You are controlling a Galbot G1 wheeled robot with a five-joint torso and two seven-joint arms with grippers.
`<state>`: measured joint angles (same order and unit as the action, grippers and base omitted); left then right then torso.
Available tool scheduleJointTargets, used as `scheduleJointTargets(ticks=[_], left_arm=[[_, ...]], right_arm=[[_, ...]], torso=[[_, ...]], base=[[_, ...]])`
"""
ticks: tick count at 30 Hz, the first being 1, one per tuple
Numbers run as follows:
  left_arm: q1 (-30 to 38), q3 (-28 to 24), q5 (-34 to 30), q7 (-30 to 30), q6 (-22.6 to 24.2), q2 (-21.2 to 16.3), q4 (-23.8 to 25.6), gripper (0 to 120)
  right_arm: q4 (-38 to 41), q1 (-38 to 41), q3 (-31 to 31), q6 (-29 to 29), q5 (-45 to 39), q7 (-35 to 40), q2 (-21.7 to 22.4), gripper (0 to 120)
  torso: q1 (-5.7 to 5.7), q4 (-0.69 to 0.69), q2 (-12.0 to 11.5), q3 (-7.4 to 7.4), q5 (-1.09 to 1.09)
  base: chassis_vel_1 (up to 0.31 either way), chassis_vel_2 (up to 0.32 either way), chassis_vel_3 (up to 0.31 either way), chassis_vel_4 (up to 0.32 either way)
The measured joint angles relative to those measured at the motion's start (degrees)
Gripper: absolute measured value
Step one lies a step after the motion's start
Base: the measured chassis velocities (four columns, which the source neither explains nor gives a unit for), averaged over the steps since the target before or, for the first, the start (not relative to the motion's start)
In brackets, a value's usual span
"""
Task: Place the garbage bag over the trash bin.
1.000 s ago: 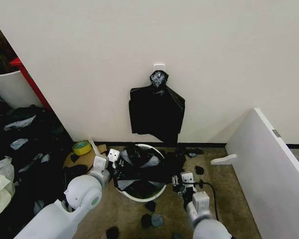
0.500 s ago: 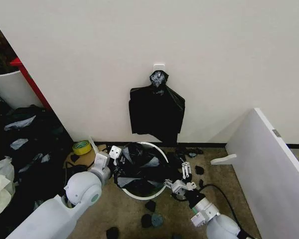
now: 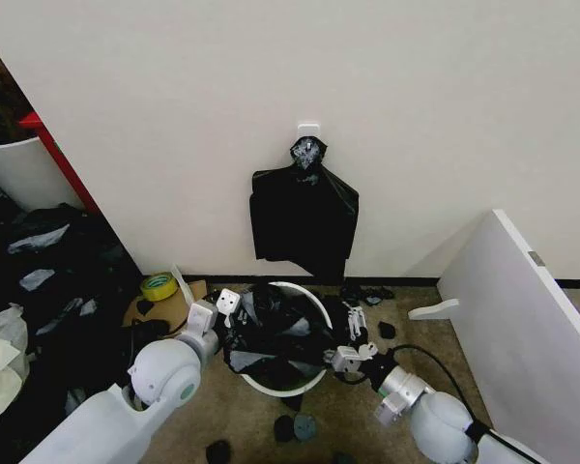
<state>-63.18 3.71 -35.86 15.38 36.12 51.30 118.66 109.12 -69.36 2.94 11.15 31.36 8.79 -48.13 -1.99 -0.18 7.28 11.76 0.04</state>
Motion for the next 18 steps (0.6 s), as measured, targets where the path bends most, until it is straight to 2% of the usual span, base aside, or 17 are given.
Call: scheduleJointTargets(ticks=[2, 7, 10, 14, 16, 18], left_arm=[[-0.14, -0.01, 0.06, 0.01, 0.02, 0.06, 0.07, 5], [-0.91, -0.04, 0.39, 0.08, 0.23, 0.11, 0.33, 5], [-1.13, -0.04, 0.43, 0.09, 0.36, 0.13, 0.35, 5], [-2.12, -0.24, 0.87, 0.1, 1.08, 0.44, 0.37, 5], [-2.18, -0.28, 0.92, 0.1, 1.12, 0.45, 0.37, 5], [-2.55, -0.5, 1.14, 0.09, 1.45, 0.56, 0.31, 5]], right_arm=[[0.0, 0.05, -0.01, 0.39, 0.12, -0.19, -0.16, 83], [0.29, 0.04, 0.07, 5.02, 0.38, -1.67, -1.15, 58], [0.37, 0.1, 0.16, 6.34, -0.19, -2.11, -1.34, 53], [0.83, 0.29, 0.91, 13.33, -5.67, -5.88, -1.83, 34], [0.87, 0.29, 0.94, 13.65, -5.95, -6.12, -1.84, 32], [1.38, 0.19, 1.4, 16.2, -9.59, -8.49, -1.91, 22]], torso=[[0.0, 0.0, 0.0, 0.0, 0.0], [0.0, -0.01, 0.0, 0.0, 0.0], [0.0, -0.01, 0.0, 0.0, 0.0], [0.0, 0.0, 0.0, 0.0, -0.01], [0.0, 0.0, 0.0, 0.0, 0.0], [0.0, 0.0, 0.0, 0.0, 0.0]], base=[[0.0, 0.0, 0.0, 0.0], [0.0, 0.0, 0.0, 0.0], [0.0, 0.0, 0.0, 0.0], [0.0, 0.0, 0.0, 0.0], [0.0, 0.0, 0.0, 0.0], [0.0, 0.0, 0.0, 0.0]])
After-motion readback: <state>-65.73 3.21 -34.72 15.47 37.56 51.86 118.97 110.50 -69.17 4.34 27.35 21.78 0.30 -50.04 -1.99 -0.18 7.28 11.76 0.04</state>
